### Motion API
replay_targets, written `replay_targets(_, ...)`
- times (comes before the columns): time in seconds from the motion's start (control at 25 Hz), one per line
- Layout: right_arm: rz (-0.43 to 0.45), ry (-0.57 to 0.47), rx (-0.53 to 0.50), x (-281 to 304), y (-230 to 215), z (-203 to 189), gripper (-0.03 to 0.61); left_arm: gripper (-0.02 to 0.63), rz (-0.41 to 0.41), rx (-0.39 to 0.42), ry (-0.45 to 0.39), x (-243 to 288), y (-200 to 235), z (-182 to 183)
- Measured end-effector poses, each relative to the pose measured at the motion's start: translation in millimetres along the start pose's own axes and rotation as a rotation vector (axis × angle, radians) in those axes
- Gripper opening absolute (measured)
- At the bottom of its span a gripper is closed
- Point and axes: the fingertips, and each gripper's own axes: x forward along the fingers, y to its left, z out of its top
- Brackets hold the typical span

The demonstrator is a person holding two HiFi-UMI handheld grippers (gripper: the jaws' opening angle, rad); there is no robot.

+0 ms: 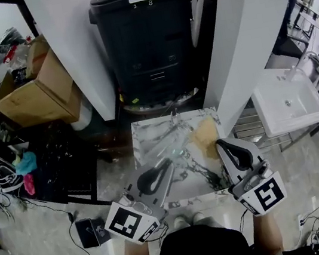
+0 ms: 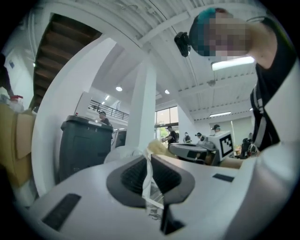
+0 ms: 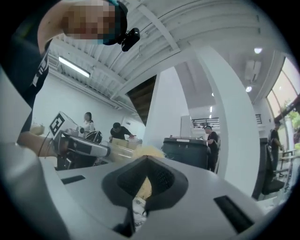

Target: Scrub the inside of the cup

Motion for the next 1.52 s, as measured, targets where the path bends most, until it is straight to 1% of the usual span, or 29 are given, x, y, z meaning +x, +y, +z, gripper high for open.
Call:
replay_targets(0.08,-0.101,0.002,-0.034,1.5,-4.9,-1.1,0.008,0.028,0.037,0.006,0.023,7.6,2.3,-2.3)
replay_targets(0.16,-0.218,0.017,-0.092,-0.3,-12.7,-4.1,0.008,0.028,0.07,0.011,0.021,13.1,4.7,-1.4)
replay_targets(0.2,-0.257,0.027,-0.111,-1.3,-15.1,-6.1,0.008,0.028,0.092,0.018,0.013,15.0,6.2,0.2)
replay_targets(0.28,-0.289,0.042,-0.12,-1.4,-16.6,-9.1,0.008,0.028,0.141,0.023,-0.006,17.8,10.4,3.5)
replay_targets(0.44,-0.313,0.041,-0.082,-2.2,-20.7,-12.4,0.008,0.028,0.224,-0.034,-0.041,21.9,20.3,3.6)
replay_targets(0.6,-0.318,0.056,-0.071,1.0,-21.5,-17.5,0.008,0.028,0.292,-0.025,-0.031,23.4,27.4,-0.6)
replay_targets(0.88,-0.31,0.073,-0.062,6.4,-19.5,-24.5,0.008,0.028,0.313,-0.014,-0.016,24.6,34.6,-7.4)
replay_targets(1.04,-0.314,0.081,-0.062,6.6,-20.1,-27.3,0.008,0.028,0.321,-0.036,0.001,25.6,33.3,-7.6)
replay_targets(1.28,-0.308,0.091,-0.068,7.7,-17.5,-28.2,0.008,0.028,0.324,0.008,0.005,23.9,36.8,-9.7)
replay_targets(1.52,-0.302,0.094,-0.066,7.6,-16.4,-29.3,0.008,0.028,0.337,0.001,0.01,21.9,39.3,-10.2)
